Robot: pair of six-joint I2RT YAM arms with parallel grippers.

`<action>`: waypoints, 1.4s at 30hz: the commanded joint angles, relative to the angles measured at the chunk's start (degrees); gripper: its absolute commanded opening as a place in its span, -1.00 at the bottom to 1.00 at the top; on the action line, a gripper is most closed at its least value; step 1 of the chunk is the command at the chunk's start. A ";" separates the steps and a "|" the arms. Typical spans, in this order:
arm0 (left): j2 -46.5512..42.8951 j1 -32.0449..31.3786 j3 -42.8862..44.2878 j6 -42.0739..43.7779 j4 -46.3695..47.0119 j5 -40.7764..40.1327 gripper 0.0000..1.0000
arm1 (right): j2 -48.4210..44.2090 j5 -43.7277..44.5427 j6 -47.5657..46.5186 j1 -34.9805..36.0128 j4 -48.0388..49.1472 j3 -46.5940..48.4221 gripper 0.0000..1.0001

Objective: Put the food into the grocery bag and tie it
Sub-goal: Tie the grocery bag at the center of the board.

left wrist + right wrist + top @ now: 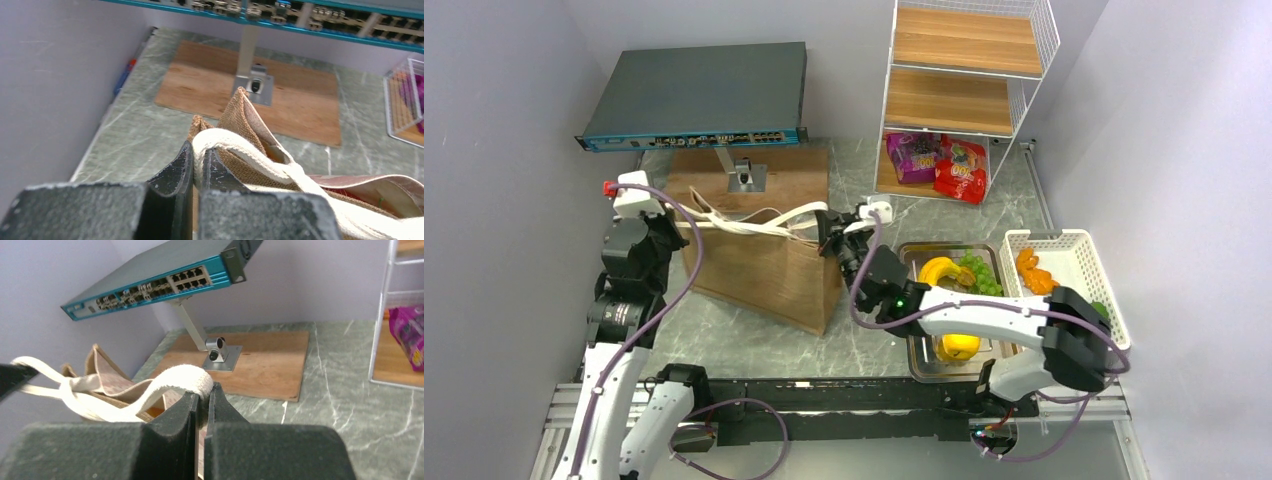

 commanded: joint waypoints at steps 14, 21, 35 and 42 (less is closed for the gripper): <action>-4.53 5.41 0.00 2.96 5.56 -15.51 -0.83 | -0.18 1.15 -2.61 -6.34 12.72 -0.63 -0.78; -6.99 5.41 -0.71 1.55 4.57 -17.11 -0.18 | -2.81 -1.27 2.02 -6.34 5.42 -0.28 -0.61; -10.57 5.41 2.27 -2.26 -2.33 -16.06 0.99 | -7.66 -7.37 10.06 -6.34 -9.77 1.09 0.34; -12.19 5.41 7.64 -3.36 -6.67 -12.45 0.99 | -11.68 -7.10 11.13 -6.18 -16.98 1.86 0.56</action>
